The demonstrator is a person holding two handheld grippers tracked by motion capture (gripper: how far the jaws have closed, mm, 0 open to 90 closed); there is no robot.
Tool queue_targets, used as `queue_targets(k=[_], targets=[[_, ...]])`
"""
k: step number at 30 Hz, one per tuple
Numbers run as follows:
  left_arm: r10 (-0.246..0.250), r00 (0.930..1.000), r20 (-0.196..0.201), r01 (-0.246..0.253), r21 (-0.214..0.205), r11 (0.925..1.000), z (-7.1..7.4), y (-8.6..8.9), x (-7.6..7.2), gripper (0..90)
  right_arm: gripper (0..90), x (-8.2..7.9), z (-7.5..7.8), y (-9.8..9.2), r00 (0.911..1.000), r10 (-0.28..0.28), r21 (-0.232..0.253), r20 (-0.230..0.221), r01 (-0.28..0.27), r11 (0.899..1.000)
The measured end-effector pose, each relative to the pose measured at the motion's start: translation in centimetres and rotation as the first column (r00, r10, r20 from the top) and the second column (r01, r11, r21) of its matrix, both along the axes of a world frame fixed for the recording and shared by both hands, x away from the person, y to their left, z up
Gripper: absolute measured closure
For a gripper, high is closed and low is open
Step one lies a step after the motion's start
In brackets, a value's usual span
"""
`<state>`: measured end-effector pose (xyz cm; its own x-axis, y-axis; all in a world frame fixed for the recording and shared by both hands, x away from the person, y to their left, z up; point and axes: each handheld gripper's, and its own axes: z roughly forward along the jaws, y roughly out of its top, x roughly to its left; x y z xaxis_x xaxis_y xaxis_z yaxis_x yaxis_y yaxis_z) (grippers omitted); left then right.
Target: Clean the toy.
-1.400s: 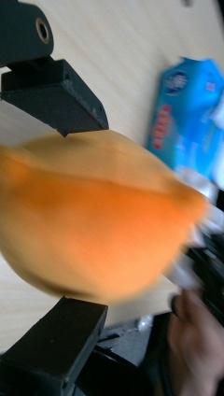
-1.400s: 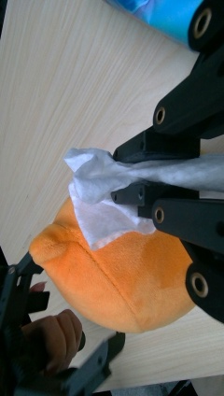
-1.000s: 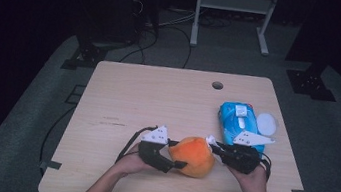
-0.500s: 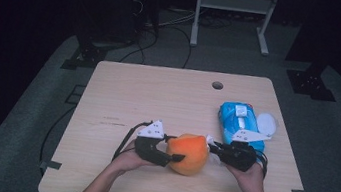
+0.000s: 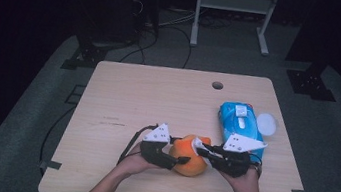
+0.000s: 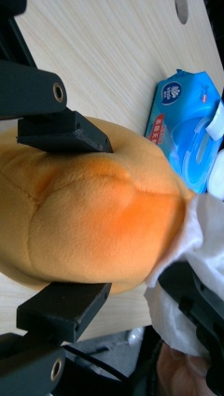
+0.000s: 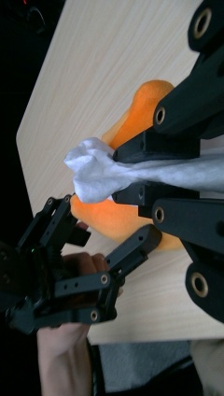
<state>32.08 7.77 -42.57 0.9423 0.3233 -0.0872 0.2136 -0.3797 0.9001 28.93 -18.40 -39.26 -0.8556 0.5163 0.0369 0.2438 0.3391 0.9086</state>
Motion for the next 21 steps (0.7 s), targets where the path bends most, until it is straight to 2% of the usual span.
queue_targets(k=[5,9,12,15,17,21], targets=[[0.004,1.0000,0.008,-0.004,0.004,1.0000,-0.1,-0.1,0.0,35.3,80.3,0.9,-0.1,-1.6,0.9953,-0.096,0.010,-0.010,0.096,0.995],[0.031,0.9994,-0.011,-0.031,-0.009,0.9995,0.0,0.5,0.5,34.8,80.3,1.4,-0.6,-2.7,0.9907,-0.130,-0.008,-0.041,0.130,0.992],[0.057,0.9979,-0.029,-0.058,-0.025,0.9980,-0.1,0.7,0.8,33.8,80.2,1.1,-0.9,-2.4,0.9934,-0.106,-0.020,-0.044,0.105,0.994],[0.057,0.9981,-0.024,-0.057,-0.022,0.9981,-0.1,0.6,0.7,33.6,80.2,0.3,-0.7,-1.1,0.9983,-0.058,-0.049,-0.003,0.058,0.997],[0.054,0.9982,-0.024,-0.055,-0.024,0.9982,-0.1,0.5,0.6,33.7,80.2,-0.1,-0.4,-0.5,1.0000,-0.008,-0.031,0.001,0.008,0.999],[0.023,0.9995,0.020,-0.024,0.004,0.9997,0.0,-0.1,-0.1,35.3,80.3,-0.5,0.1,0.5,0.9993,0.027,-0.040,0.025,-0.026,0.999]])
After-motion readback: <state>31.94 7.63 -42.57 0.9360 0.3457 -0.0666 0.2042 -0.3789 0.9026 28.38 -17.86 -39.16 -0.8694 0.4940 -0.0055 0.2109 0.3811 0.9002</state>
